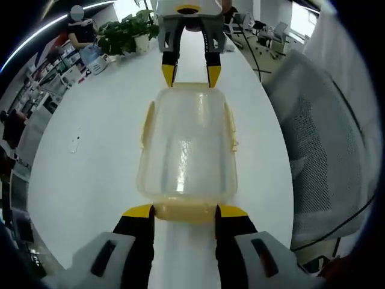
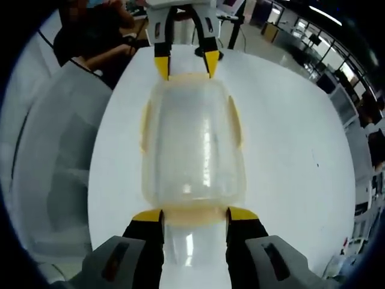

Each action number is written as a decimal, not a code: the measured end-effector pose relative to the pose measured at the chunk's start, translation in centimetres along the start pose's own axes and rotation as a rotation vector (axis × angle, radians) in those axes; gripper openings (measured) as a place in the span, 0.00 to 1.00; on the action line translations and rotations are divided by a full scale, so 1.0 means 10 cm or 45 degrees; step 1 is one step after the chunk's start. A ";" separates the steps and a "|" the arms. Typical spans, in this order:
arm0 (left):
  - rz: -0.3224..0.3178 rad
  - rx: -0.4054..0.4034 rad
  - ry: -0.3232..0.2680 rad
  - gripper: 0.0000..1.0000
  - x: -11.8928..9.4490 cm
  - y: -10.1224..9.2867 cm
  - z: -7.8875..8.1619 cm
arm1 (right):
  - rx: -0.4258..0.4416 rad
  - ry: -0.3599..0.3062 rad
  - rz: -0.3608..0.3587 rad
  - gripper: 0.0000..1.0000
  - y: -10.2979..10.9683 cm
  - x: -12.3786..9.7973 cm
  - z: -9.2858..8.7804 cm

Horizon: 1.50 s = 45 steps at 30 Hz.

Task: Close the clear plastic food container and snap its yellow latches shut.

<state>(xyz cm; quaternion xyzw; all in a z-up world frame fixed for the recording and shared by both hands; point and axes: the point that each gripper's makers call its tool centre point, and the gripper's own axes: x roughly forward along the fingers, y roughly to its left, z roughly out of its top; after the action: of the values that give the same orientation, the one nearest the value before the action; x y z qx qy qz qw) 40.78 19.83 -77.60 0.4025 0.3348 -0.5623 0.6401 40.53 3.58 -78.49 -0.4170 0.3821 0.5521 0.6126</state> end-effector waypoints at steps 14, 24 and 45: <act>0.006 0.022 0.003 0.39 0.08 0.01 0.25 | 0.013 0.009 -0.001 0.39 -0.02 -0.06 -0.24; 0.003 0.022 -0.003 0.39 0.17 0.00 0.40 | 0.018 0.005 0.002 0.39 -0.02 -0.10 -0.41; -0.021 -0.008 -0.029 0.39 0.38 0.00 0.70 | 0.007 0.018 0.015 0.39 -0.06 -0.22 -0.75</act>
<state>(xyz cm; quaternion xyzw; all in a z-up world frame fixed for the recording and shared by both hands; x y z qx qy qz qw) 41.13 11.87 -77.79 0.3913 0.3326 -0.5708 0.6406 40.89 -4.26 -79.05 -0.4170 0.3903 0.5518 0.6077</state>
